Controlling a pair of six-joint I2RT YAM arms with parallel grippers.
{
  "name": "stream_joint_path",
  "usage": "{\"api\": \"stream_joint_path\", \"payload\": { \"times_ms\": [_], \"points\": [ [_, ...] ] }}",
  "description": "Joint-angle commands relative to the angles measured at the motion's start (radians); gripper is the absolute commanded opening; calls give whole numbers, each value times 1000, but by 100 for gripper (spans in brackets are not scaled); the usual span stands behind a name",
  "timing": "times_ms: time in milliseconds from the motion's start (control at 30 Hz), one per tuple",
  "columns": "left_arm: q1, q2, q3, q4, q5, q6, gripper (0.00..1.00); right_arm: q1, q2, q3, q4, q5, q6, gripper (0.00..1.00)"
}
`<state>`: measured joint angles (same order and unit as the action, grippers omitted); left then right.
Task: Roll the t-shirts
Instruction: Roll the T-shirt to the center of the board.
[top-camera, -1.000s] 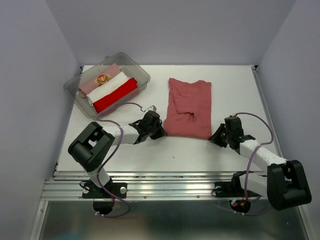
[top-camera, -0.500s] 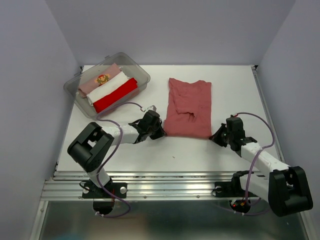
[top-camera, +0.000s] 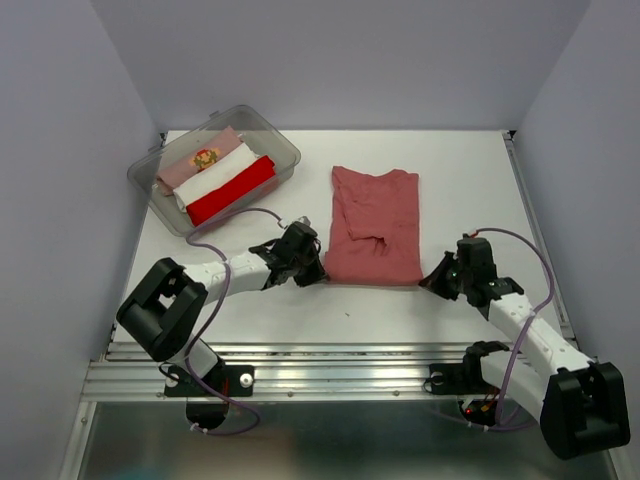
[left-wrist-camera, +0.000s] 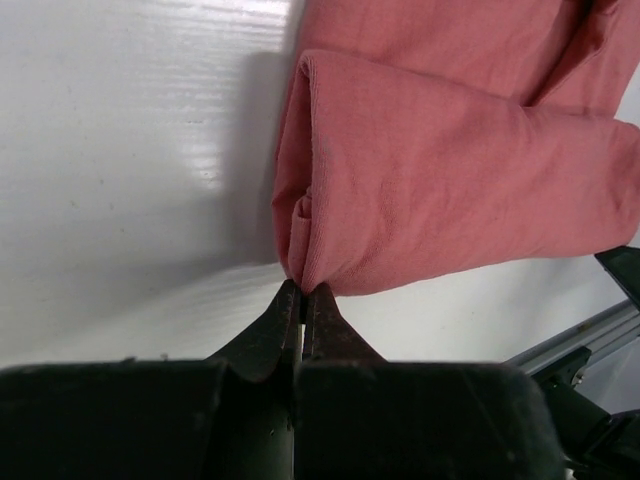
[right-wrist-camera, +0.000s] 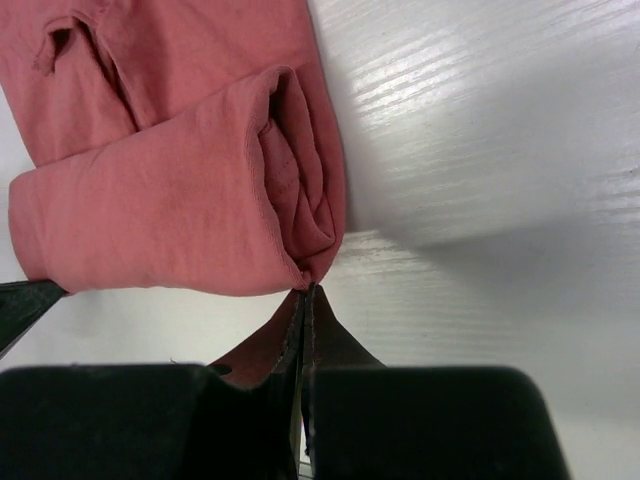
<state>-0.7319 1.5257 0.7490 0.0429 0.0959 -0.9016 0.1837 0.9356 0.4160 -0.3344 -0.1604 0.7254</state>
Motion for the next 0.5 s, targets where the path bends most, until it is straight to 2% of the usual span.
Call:
{"api": "stream_joint_path", "payload": {
  "times_ms": [0,467],
  "points": [
    [-3,-47,58,-155,-15,-10,0,-6,-20,76,-60,13,-24,1],
    [14,24,262,-311,-42,26,0,-6,45,178,-78,59,-46,1]
  ]
}}
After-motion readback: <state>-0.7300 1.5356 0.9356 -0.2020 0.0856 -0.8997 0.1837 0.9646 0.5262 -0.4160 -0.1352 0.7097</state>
